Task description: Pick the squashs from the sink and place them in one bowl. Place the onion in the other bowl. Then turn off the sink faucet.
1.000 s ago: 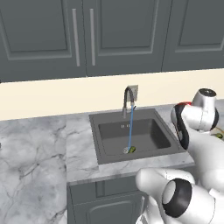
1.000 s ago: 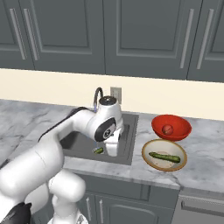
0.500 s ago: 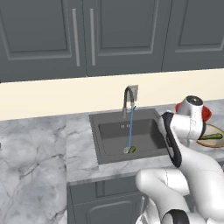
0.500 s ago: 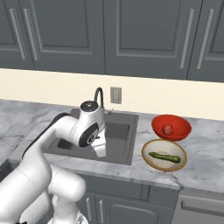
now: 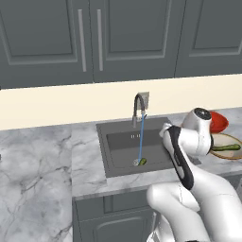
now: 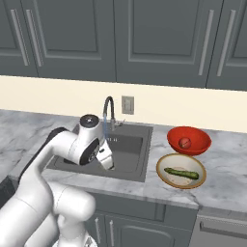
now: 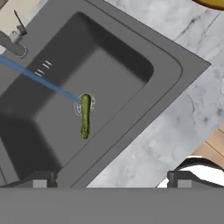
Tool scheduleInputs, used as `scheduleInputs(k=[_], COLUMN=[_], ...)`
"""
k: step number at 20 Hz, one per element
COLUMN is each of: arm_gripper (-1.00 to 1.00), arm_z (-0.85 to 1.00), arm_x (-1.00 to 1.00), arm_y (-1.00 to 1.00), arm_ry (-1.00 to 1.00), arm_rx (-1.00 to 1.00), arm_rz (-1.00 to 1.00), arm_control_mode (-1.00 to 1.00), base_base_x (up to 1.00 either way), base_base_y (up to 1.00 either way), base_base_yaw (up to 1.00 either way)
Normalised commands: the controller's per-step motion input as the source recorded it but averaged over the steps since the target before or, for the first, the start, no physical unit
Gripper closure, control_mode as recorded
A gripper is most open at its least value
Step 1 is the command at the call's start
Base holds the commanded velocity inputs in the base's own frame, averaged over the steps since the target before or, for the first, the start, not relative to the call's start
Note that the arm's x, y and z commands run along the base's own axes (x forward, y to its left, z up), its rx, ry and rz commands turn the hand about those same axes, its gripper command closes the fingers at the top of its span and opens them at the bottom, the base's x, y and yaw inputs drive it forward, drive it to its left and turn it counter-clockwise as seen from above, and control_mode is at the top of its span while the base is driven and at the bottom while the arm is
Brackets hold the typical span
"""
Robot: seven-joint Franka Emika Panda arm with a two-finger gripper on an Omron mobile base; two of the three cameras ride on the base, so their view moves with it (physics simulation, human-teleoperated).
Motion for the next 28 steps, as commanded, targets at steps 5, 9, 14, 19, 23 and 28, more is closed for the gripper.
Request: scheduleInputs(k=[5, 9, 14, 19, 23, 28], arm_gripper=[-1.0, -1.0, -1.0, -1.0, -1.0, -1.0], arm_z=[-0.05, -0.26, -0.22, -0.27, -0.24, -0.28], arm_x=[0.36, 0.4, 0.47, 0.4, 0.11, 0.28], arm_y=[0.42, 0.16, 0.24, 0.25, 0.01, 0.0], arm_ry=[0.05, 0.13, 0.1, 0.09, 0.05, 0.05], arm_rx=[-0.08, -0.06, -0.05, -0.07, -0.04, 0.0], arm_rz=[0.26, 0.2, 0.15, 0.07, 0.0, 0.0], arm_control_mode=[-1.0, -1.0, -1.0, -1.0, -1.0, -1.0], base_base_x=[0.0, 0.0, 0.0, 0.0, 0.0, 0.0], base_base_y=[0.0, 0.0, 0.0, 0.0, 0.0, 0.0], base_base_yaw=[0.0, 0.0, 0.0, 0.0, 0.0, 0.0])
